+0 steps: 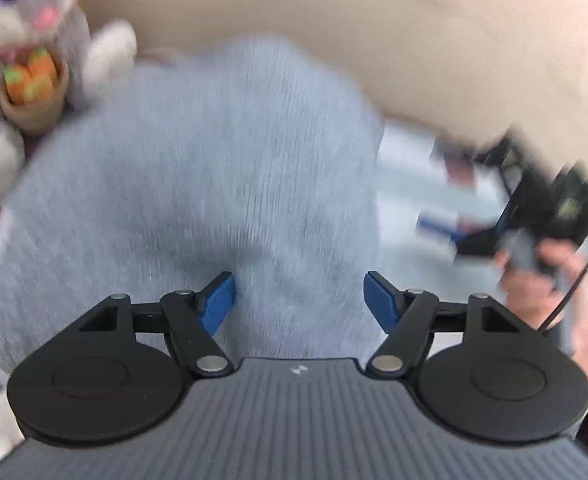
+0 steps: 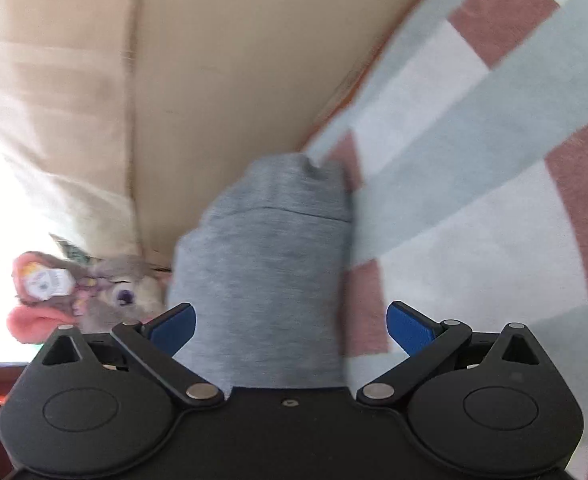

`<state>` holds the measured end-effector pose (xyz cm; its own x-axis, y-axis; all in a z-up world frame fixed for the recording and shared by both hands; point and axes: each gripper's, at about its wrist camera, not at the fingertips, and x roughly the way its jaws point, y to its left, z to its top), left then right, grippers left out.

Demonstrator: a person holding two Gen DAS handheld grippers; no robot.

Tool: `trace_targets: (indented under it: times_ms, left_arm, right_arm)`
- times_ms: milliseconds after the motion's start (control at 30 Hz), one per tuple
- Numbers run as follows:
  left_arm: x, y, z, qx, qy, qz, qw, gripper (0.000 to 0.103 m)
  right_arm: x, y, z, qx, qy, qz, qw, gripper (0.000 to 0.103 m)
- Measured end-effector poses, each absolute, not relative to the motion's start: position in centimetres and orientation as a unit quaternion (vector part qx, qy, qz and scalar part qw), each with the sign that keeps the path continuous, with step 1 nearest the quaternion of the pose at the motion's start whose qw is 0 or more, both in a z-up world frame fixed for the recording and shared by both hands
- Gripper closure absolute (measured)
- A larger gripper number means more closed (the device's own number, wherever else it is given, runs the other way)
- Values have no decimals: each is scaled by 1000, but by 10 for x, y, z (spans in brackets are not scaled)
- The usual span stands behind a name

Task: Fold clothes

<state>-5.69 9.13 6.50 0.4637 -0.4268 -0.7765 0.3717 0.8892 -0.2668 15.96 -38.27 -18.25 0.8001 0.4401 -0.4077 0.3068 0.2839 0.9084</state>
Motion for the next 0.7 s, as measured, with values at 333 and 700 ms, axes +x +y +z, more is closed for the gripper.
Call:
trace_targets:
  times_ms: [333, 700]
  left_arm:
    - [12, 108, 28, -119, 436, -197, 870, 31]
    - [-48, 120, 2, -94, 358, -225, 901, 30]
  right_arm:
    - [199, -326, -208, 635, 354, 30, 686, 0]
    - [243, -308, -213, 620, 310, 22, 720, 0]
